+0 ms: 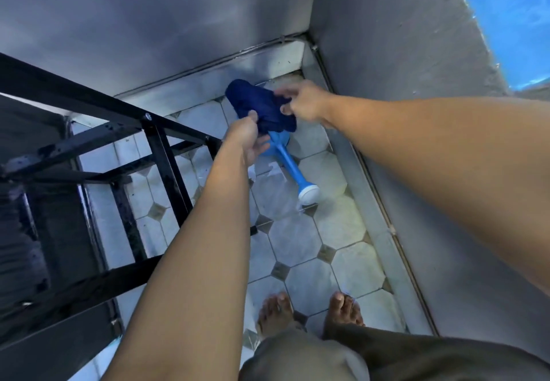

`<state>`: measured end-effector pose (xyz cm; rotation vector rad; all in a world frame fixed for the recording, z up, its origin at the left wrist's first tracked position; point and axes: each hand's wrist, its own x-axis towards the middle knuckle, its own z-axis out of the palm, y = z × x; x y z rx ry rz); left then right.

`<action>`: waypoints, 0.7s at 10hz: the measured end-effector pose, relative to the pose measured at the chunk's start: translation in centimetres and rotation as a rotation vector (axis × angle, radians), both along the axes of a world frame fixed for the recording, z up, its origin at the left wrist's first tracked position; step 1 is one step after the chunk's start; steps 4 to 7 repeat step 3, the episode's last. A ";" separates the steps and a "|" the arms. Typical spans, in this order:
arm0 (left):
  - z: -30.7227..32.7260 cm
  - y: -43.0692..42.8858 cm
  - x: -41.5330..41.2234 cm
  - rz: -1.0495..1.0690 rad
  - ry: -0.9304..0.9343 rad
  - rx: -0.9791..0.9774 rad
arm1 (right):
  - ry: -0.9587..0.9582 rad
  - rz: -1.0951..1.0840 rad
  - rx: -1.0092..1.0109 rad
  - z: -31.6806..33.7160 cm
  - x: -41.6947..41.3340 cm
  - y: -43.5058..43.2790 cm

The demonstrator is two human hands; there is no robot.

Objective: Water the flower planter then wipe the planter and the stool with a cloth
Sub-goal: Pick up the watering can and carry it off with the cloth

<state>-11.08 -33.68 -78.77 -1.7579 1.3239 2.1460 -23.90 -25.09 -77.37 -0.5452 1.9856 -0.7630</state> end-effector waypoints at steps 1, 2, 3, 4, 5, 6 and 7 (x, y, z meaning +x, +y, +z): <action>0.1 1.0 0.4 -0.119 -0.083 -0.009 | -0.011 0.150 0.107 -1.2 1.8 1.1; 0.1 0.9 0.9 -0.082 -0.212 -0.113 | -0.041 0.104 0.063 -1.2 2.8 1.8; 1.5 1.4 1.5 -0.103 -0.285 -0.296 | -0.076 0.088 0.013 0.4 3.5 2.3; 1.5 1.4 1.5 -0.103 -0.285 -0.296 | -0.076 0.088 0.013 0.4 3.5 2.3; 1.5 1.4 1.5 -0.103 -0.285 -0.296 | -0.076 0.088 0.013 0.4 3.5 2.3; 1.5 1.4 1.5 -0.103 -0.285 -0.296 | -0.076 0.088 0.013 0.4 3.5 2.3; 1.5 1.4 1.5 -0.103 -0.285 -0.296 | -0.076 0.088 0.013 0.4 3.5 2.3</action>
